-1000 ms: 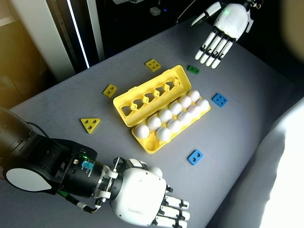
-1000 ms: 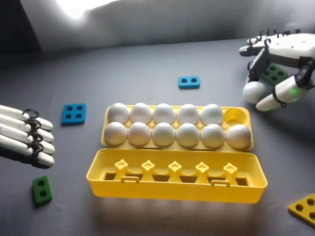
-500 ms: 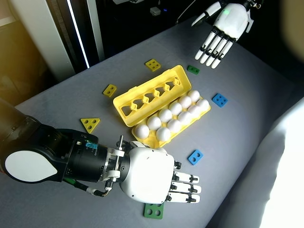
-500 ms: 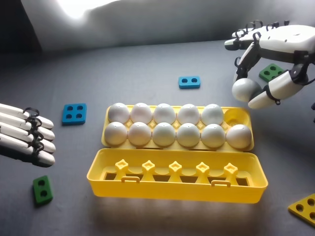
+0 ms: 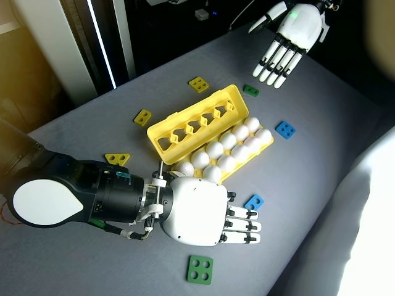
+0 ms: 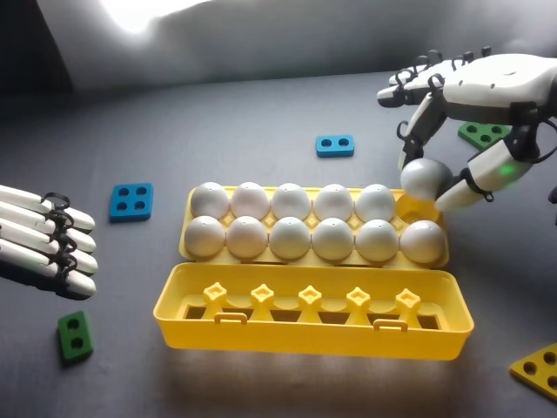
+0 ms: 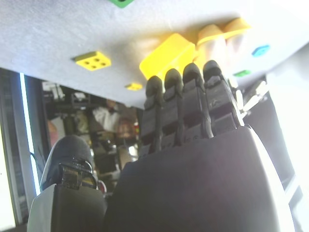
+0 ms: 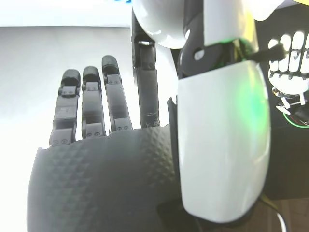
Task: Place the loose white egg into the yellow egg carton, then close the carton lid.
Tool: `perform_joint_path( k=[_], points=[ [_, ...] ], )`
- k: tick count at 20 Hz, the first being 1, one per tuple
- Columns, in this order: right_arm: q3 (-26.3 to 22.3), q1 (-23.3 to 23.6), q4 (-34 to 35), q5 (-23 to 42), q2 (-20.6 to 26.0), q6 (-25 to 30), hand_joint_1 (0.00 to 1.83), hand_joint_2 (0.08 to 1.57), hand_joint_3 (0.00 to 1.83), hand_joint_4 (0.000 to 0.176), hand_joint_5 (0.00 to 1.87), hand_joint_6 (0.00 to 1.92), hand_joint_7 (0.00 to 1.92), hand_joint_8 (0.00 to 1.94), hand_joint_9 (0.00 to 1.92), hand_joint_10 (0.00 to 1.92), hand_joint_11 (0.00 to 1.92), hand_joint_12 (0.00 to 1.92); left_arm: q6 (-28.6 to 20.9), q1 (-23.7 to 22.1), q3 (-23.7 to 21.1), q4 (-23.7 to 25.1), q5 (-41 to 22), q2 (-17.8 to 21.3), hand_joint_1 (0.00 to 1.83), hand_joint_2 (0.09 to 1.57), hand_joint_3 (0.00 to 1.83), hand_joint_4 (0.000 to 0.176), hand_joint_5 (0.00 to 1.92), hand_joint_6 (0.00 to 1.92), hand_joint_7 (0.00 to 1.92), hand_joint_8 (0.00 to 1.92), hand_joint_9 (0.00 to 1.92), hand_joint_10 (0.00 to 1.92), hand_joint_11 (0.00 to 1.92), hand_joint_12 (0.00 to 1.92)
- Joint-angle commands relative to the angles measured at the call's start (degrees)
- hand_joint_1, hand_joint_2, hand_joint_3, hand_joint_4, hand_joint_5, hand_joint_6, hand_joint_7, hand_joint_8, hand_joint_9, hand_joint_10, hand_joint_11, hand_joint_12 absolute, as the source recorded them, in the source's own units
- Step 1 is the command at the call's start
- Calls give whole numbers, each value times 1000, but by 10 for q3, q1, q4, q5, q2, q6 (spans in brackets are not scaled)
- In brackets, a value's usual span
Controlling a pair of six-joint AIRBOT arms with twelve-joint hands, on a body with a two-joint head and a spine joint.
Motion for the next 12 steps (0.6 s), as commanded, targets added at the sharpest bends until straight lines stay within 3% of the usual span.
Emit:
perform_joint_path(
  k=[1, 2, 3, 4, 6, 8, 12],
  points=[
    [0, 6, 10, 48, 8, 10, 1133, 1000, 1, 52, 1280, 467, 135, 1, 0, 0, 0, 0, -1, -4, 1, -35, -30, 7, 0, 1175, 0, 0, 221, 2, 169, 2, 85, 4, 0, 0],
    [0, 6, 4, 48, 8, 12, 1152, 994, 0, 0, 1301, 426, 151, 1, 0, 0, 0, 0, -1, -4, 1, -35, -30, 7, 0, 1177, 0, 0, 231, 6, 184, 7, 100, 10, 0, 0],
    [0, 6, -11, 49, 8, 22, 1155, 993, 0, 0, 1306, 417, 168, 6, 0, 0, 0, 0, -1, -4, 1, -35, -30, 7, 0, 1179, 0, 0, 208, 0, 160, 1, 70, 1, 0, 0],
    [0, 6, -21, 52, 9, 29, 1147, 989, 0, 25, 1316, 400, 157, 0, 0, 0, 0, 0, -1, -3, 1, -35, -30, 7, 0, 1184, 0, 0, 223, 8, 174, 8, 86, 9, 0, 0],
    [0, 5, -23, 53, 8, 31, 1140, 1000, 2, 27, 1279, 466, 149, 4, 0, 0, 0, 0, -1, -3, 0, -35, -30, 7, 0, 1179, 0, 0, 214, 4, 169, 5, 80, 6, 0, 0],
    [0, 2, -23, 56, 8, 32, 1154, 1002, 0, 0, 1272, 482, 169, 5, 0, 0, 0, 0, -1, -3, 0, -35, -31, 7, 0, 1179, 0, 0, 222, 6, 180, 8, 89, 9, 0, 0],
    [0, -5, -23, 57, 4, 32, 1173, 986, 0, 0, 1332, 366, 179, 1, 9, 0, 0, 0, -1, -3, 0, -35, -31, 7, 0, 1185, 0, 0, 201, 0, 164, 1, 80, 2, 0, 0]
  ],
)
